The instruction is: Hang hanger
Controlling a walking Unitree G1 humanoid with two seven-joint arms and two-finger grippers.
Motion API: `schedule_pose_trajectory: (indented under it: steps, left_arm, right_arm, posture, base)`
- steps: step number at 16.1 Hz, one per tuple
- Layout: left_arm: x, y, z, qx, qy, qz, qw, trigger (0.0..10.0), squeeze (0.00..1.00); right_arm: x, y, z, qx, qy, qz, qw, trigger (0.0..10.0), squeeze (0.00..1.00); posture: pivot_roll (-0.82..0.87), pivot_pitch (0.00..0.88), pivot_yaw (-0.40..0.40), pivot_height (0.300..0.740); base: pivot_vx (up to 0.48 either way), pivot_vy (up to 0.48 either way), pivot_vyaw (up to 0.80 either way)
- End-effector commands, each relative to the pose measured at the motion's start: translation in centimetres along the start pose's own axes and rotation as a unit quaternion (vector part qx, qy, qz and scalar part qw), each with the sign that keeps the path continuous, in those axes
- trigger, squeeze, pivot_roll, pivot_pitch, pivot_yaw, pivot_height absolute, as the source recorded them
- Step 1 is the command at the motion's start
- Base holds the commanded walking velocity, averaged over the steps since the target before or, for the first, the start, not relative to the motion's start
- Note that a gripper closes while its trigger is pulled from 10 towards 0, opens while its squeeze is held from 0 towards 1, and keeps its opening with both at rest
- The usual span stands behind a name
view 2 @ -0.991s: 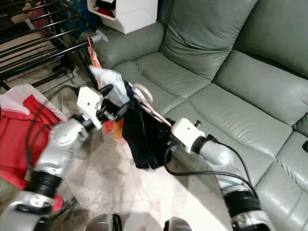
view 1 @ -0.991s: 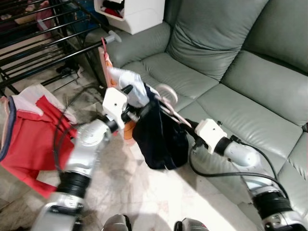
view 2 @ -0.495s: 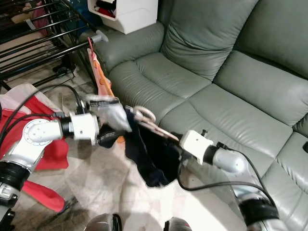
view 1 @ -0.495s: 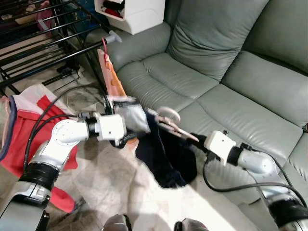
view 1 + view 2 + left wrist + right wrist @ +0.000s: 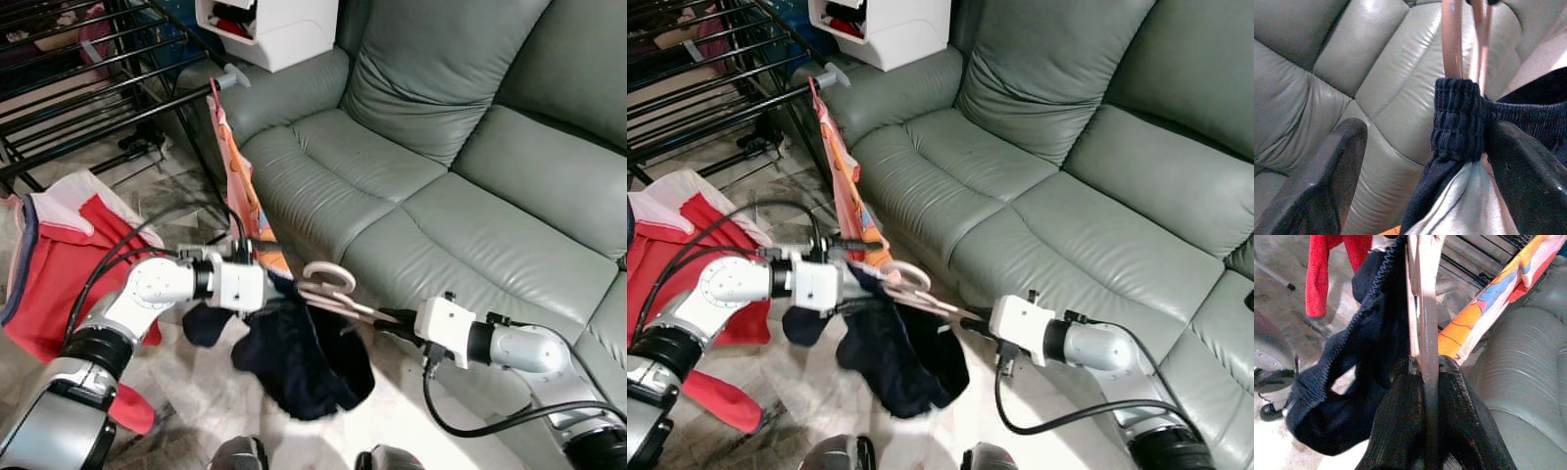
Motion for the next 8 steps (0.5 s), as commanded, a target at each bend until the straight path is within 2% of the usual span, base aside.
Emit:
schedule_pose_trajectory:
  steps: [1,2,3,4,5,6,8]
  left_arm:
    - [-0.4,-0.3,0.6,-0.013,-0.013,-0.016,1.0,0.0,0.0]
    - [-0.4,-0.5,0.8,-0.019,-0.02,-0.016,0.999,0.0,0.0]
    - [-0.4,-0.7,0.9,-0.023,-0.025,-0.014,0.999,1.0,0.0]
    - [-0.3,-1.1,1.2,-0.038,-0.047,-0.007,0.998,6.7,0.0]
    - [-0.3,-1.1,1.2,-0.038,-0.047,-0.007,0.998,6.7,0.0]
    - [-0.2,-1.3,1.4,-0.043,-0.071,0.003,0.997,10.0,0.0]
    - [0.2,-2.0,1.9,-0.067,-0.117,0.009,0.991,10.0,0.0]
  right_arm:
    - [0.5,0.9,0.4,0.011,-0.001,0.019,1.0,10.0,0.0]
    - [0.6,0.8,0.6,0.006,-0.004,0.022,1.0,10.0,0.0]
    - [0.7,0.7,0.7,0.002,-0.006,0.026,1.0,10.0,0.0]
    - [0.8,0.5,0.6,-0.001,-0.014,0.029,0.999,10.0,0.0]
    - [0.8,0.5,0.6,-0.001,-0.014,0.029,0.999,10.0,0.0]
    - [0.8,0.5,0.3,0.0,-0.023,0.035,0.999,10.0,0.0]
    - [0.5,0.6,0.0,0.001,-0.023,0.039,0.999,10.0,0.0]
  posture:
    - [-0.1,0.026,0.051,0.74]
    - [-0.1,0.026,0.051,0.74]
    - [-0.1,0.026,0.051,0.74]
    - [-0.1,0.027,0.053,0.74]
    - [-0.1,0.027,0.053,0.74]
    - [-0.1,0.027,0.056,0.74]
    - [-0.09,0.026,0.058,0.74]
  base:
    - [0.0,0.0,0.0]
    - [0.0,0.0,0.0]
    - [0.0,0.0,0.0]
    - [0.0,0.0,0.0]
    - [0.0,0.0,0.0]
    - [0.0,0.0,0.0]
    - [0.0,0.0,0.0]
Point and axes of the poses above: a point about 5 cm out from each wrist's last joint towards the gripper, its own z axis pointing back from the gripper into the wrist, its own y axis along the axis of the wrist's last joint, x = y × z, the point moved 1 cm from there along -z, pointing out of the wrist towards the gripper, and after that the axes turned 2 degrees about -z, right-handed, at the moved point
